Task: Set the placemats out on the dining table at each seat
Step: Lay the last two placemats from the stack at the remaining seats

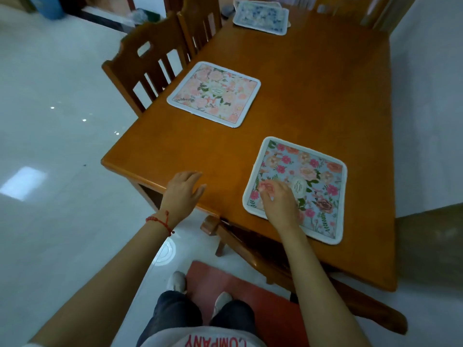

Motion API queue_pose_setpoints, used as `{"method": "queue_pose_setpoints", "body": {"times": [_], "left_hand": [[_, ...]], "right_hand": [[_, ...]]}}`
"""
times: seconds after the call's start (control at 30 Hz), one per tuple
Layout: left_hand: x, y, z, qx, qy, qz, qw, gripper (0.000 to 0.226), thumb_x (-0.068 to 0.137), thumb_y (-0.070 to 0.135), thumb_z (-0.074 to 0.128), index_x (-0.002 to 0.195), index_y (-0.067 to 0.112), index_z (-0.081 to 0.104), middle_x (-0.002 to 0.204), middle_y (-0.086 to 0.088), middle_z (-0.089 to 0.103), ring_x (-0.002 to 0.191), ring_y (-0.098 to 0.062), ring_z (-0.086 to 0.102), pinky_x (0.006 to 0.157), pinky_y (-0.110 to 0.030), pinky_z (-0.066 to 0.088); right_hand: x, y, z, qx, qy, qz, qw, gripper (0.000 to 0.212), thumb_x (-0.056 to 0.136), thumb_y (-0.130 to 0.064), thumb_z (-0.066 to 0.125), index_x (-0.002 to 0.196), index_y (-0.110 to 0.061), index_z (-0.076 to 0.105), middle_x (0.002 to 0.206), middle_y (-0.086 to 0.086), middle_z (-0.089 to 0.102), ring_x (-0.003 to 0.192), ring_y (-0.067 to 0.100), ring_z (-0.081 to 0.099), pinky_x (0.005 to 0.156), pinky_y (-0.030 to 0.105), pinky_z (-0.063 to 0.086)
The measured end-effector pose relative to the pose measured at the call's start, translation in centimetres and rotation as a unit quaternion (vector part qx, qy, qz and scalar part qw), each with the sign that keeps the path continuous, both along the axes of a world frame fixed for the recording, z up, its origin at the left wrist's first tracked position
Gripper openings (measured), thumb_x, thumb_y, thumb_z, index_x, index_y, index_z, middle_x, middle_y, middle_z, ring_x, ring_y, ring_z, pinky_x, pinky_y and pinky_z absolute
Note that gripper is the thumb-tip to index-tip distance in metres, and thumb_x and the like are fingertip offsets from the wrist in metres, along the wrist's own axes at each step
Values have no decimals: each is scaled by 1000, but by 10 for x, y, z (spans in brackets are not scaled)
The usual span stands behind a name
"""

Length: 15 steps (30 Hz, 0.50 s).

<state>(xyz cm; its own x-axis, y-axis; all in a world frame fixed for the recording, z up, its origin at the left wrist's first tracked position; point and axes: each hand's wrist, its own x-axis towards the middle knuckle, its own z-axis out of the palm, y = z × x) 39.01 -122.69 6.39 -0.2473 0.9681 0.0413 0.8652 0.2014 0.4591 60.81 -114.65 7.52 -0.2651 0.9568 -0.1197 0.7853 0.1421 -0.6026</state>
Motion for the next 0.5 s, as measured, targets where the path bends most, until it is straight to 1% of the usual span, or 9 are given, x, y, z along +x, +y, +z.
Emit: {"method": "queue_pose_setpoints", "body": {"times": [0.1, 0.17, 0.33, 0.43, 0.5], "left_hand": [[-28, -21, 0, -4, 24, 37, 999, 40, 91, 26, 52, 124, 3, 53, 126, -20, 56, 117, -37, 49, 98, -47, 40], [-50, -37, 0, -5, 33, 66, 997, 41, 91, 27, 52, 125, 4, 53, 129, -19, 55, 118, -37, 49, 100, -49, 39], [-118, -82, -8, -1, 50, 120, 992, 41, 89, 26, 55, 123, 4, 54, 126, -19, 58, 113, -39, 54, 95, -51, 43], [-163, -111, -12, -15, 52, 157, 986, 44, 90, 30, 53, 126, 5, 52, 129, -18, 56, 118, -37, 51, 99, -49, 40], [-194, -131, -17, -14, 47, 177, 983, 43, 90, 28, 54, 126, 4, 52, 129, -20, 55, 119, -38, 50, 99, -50, 40]], "right_hand": [[-33, -3, 8, 6, -11, 50, 999, 45, 94, -37, 43, 131, -10, 45, 135, 7, 47, 124, 22, 42, 101, 37, 35], [-61, -5, 13, 16, -25, 86, 996, 47, 95, -38, 41, 134, -12, 42, 140, 6, 43, 128, 21, 38, 102, 34, 33], [-143, -19, 22, 17, -25, 152, 988, 49, 95, -41, 39, 137, -17, 38, 144, 5, 38, 132, 20, 35, 101, 35, 36], [-199, -37, 24, 17, -31, 177, 984, 49, 94, -43, 39, 137, -19, 38, 144, 4, 37, 132, 20, 35, 102, 37, 38], [-238, -51, 22, 14, -38, 196, 980, 48, 94, -42, 40, 137, -20, 38, 145, 3, 36, 133, 20, 34, 104, 38, 38]]}}
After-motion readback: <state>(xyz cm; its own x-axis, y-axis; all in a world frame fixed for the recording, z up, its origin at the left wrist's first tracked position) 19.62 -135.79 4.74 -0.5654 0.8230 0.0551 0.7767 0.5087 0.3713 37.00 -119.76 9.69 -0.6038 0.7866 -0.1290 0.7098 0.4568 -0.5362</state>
